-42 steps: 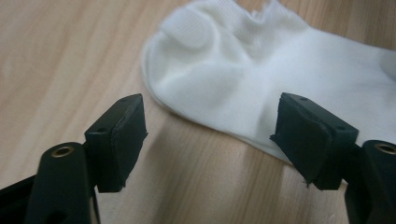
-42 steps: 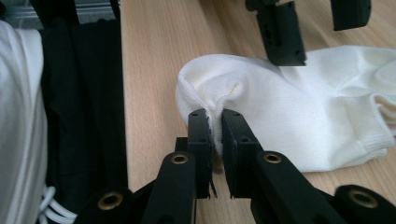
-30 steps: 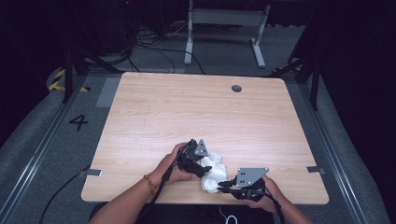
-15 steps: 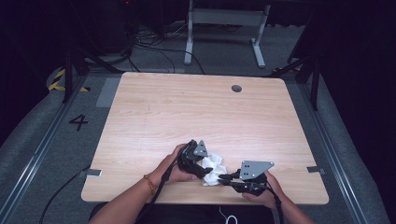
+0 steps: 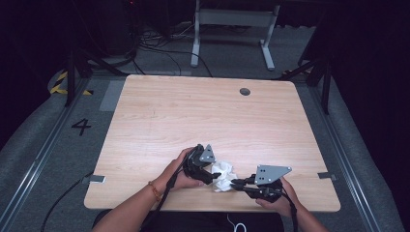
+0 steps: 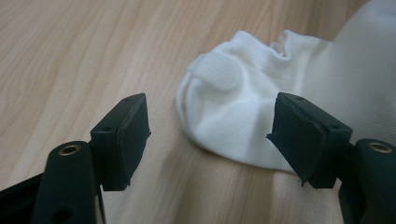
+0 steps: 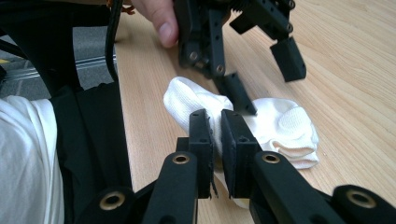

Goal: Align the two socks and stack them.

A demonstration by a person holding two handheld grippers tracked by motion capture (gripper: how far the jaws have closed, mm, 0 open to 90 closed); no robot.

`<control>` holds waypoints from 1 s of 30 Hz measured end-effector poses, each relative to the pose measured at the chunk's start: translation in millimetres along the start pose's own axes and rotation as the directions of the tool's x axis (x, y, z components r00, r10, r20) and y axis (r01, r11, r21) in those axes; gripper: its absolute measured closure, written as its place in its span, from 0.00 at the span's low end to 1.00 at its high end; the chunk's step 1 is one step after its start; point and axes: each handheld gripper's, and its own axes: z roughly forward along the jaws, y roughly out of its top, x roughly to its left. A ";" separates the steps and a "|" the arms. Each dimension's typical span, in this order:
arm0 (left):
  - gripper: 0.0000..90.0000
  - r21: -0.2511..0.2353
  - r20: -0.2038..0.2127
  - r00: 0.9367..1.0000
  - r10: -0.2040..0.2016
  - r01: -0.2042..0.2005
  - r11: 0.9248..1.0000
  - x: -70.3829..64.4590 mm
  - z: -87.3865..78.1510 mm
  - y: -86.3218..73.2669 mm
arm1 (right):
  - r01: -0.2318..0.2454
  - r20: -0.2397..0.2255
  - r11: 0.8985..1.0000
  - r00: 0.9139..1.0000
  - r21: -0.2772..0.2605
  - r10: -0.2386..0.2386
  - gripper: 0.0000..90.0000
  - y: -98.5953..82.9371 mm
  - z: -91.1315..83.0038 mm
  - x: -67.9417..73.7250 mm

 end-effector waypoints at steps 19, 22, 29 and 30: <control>0.28 0.041 0.047 0.999 0.021 -0.023 0.999 1.4 10.5 -5.1 | -0.064 0.083 0.998 0.994 -0.011 0.065 0.94 10.9 9.8 -18.4; 0.28 0.039 0.045 0.999 0.027 -0.029 0.999 1.3 10.4 -5.0 | -0.073 0.097 0.997 0.993 0.010 0.071 0.94 12.1 16.4 -22.3; 0.32 0.034 0.011 0.999 0.036 -0.036 0.999 5.0 0.3 -4.6 | -0.120 0.127 0.992 0.985 0.039 0.114 0.95 9.6 24.1 -32.2; 0.32 0.035 0.009 1.000 0.027 -0.028 0.999 7.3 -0.4 -5.7 | -0.132 0.130 0.990 0.984 0.040 0.126 0.95 8.6 24.7 -34.3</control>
